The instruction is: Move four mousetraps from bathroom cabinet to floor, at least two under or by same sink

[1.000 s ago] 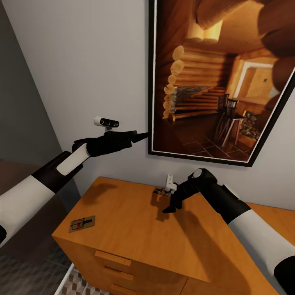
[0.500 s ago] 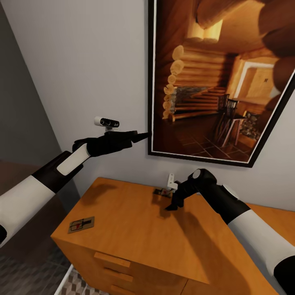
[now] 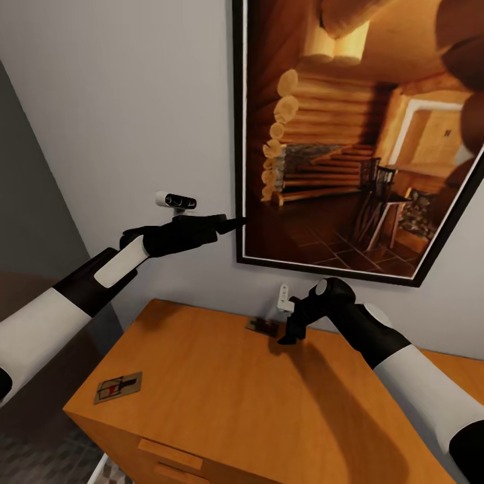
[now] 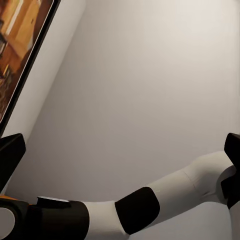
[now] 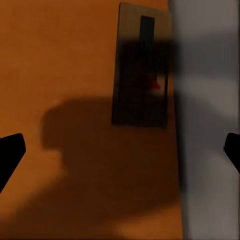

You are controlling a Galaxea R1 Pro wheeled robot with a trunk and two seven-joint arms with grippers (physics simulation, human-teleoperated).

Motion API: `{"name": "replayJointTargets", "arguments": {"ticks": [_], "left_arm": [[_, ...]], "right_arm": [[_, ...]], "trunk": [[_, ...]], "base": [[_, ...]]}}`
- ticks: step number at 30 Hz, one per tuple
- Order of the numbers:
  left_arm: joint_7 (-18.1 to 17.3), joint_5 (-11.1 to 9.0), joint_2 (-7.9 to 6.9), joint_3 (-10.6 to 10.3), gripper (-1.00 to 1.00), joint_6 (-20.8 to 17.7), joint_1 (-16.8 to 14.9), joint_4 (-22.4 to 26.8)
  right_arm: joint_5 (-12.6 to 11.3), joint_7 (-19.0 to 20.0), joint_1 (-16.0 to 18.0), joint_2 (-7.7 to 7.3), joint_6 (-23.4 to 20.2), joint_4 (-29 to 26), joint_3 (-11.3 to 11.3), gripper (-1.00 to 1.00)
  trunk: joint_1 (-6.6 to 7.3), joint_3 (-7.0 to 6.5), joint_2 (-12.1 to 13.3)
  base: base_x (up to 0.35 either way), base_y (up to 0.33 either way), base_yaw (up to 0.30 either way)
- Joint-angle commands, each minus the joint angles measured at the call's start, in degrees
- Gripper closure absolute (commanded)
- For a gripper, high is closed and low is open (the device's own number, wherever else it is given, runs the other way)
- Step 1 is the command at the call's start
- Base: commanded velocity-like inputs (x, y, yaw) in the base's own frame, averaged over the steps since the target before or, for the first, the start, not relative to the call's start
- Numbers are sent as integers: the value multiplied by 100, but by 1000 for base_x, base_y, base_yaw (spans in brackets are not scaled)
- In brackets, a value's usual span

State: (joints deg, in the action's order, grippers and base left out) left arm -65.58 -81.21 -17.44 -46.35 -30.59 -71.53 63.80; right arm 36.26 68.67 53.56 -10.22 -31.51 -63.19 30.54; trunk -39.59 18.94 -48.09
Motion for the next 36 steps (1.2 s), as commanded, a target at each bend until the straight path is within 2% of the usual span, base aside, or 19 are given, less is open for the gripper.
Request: {"name": "replayJointTargets", "arguments": {"ticks": [1,36], "left_arm": [[-2,-60,-6,-25,-100,-53,-11,0],[0,-61,-5,-30,-100,-53,-11,1]], "right_arm": [[22,24,6,-4,-48,-10,11,-100],[29,87,5,2,-31,-14,31,-100]], "trunk": [[-2,8,-6],[-2,8,-6]], "base": [[23,-8,0],[2,-1,0]]}}
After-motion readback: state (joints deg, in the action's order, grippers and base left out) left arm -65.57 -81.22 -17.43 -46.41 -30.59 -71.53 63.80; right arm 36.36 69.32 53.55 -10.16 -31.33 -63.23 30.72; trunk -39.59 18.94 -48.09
